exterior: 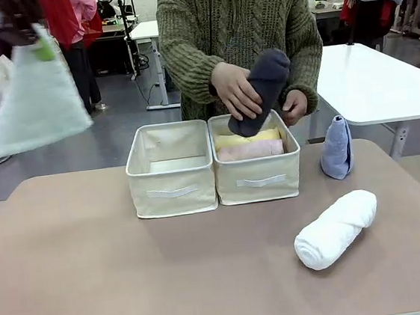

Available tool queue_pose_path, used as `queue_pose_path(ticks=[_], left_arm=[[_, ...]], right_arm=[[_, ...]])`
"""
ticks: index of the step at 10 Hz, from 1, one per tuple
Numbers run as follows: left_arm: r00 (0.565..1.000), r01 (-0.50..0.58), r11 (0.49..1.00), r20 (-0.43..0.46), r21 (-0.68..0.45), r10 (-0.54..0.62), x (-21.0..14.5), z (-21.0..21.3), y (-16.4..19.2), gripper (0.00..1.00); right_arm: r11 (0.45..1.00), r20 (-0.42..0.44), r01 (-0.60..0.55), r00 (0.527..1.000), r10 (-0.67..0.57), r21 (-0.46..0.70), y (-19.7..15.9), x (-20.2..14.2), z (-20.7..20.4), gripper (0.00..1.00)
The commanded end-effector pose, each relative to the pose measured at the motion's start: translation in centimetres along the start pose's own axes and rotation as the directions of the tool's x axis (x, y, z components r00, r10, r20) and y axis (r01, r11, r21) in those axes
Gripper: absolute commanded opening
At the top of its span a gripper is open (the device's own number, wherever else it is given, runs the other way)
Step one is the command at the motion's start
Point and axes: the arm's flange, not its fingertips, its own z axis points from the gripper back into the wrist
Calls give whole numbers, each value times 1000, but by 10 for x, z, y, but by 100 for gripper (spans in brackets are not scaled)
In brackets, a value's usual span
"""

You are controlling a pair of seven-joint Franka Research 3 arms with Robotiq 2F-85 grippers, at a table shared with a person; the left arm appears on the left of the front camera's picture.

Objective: Sort the towels based on their folding style.
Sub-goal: Pick up one triangle-folded towel and place it in the left Fabric basket.

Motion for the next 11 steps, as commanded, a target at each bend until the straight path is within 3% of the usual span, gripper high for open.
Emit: queue_pose_path(ticks=[1,2,3,9,10,11], left_arm=[[999,1,1000,-36,0,-1,17,-5,51,14],[999,-38,999,10,21,38,15,-10,46,14],[1000,28,1000,-4,-5,-28,22,-14,22,14],[1000,20,1000,-4,-11,-20,26,-13,29,14],[974,171,985,149,4,-169,46,-28,54,14],[936,284,959,222,-16,-274,65,-44,78,14]], right_arm=[[1000,10,-10,1000,10,7,-1,-1,-1,100],[1000,10,-10,1000,10,7,-1,-1,-1,100],[1000,10,-10,1000,10,7,-1,-1,-1,100],[1000,10,-10,1000,10,7,-1,-1,-1,100],[1000,10,-10,1000,10,7,-1,-1,-1,100],[1000,10,-10,1000,10,7,-1,-1,-1,100]])
